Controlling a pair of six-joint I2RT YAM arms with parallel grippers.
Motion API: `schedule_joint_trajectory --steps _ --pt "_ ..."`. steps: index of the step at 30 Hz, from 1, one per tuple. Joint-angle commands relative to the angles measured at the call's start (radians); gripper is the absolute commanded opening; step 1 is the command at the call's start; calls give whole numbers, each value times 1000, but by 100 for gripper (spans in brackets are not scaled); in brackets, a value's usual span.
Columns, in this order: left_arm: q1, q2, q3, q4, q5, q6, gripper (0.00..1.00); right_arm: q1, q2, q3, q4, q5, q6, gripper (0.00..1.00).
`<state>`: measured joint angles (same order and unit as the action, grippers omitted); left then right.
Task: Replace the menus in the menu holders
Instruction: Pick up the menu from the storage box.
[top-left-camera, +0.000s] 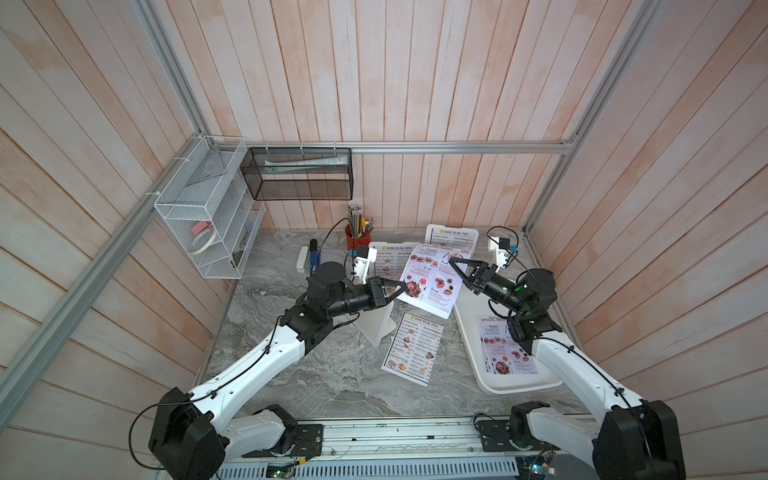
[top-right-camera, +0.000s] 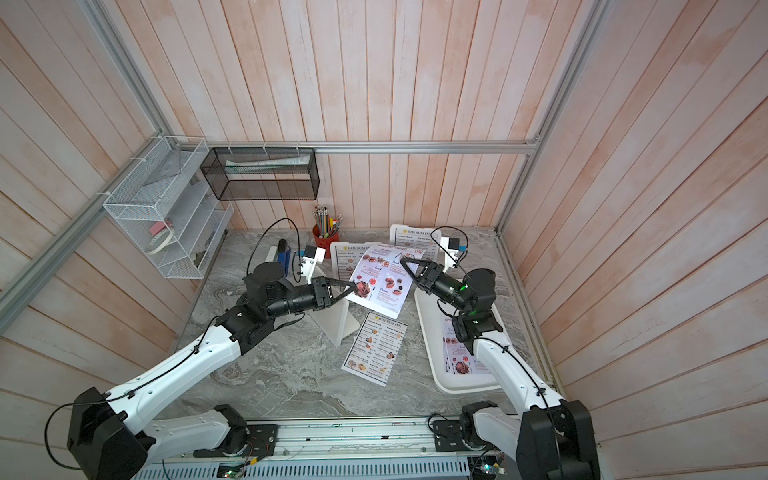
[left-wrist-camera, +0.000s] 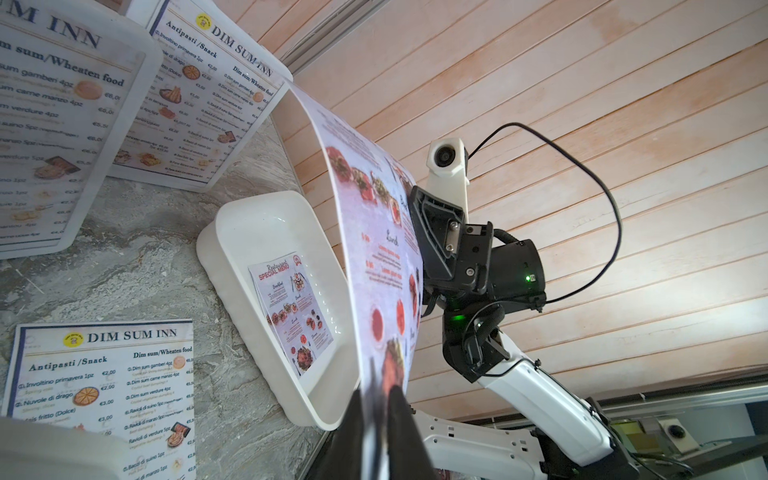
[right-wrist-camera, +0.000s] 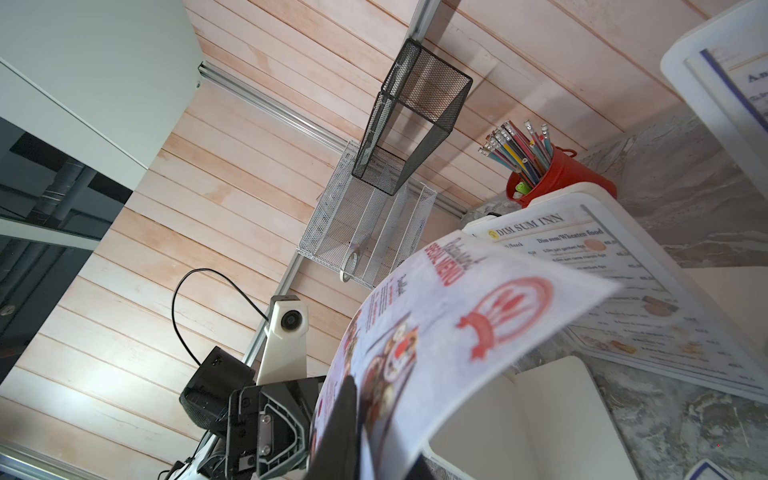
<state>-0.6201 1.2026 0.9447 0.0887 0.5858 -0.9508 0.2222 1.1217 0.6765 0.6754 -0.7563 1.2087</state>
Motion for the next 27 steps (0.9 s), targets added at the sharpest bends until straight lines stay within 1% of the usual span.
schedule_joint_trajectory --steps 1,7,9,12,16,20,23,27 --pt "6 8 3 -1 -19 23 28 8 -11 42 -35 11 -34 11" --pt "18 1 14 -57 -77 40 52 9 -14 65 -106 29 -83 6" --pt "24 -9 35 -125 -127 78 58 9 -18 84 -151 35 -116 6" --pt "35 -24 81 -264 -237 147 62 9 -26 126 -219 53 -167 6" --pt "70 -50 105 -419 -402 213 63 33 -28 192 -298 83 -230 5" --pt "110 -82 80 -519 -566 246 62 108 -18 265 -401 154 -317 5" --pt "151 -105 34 -540 -620 259 62 181 -6 321 -461 223 -376 5" --pt "217 -95 -32 -512 -624 280 58 281 27 405 -516 310 -435 4"
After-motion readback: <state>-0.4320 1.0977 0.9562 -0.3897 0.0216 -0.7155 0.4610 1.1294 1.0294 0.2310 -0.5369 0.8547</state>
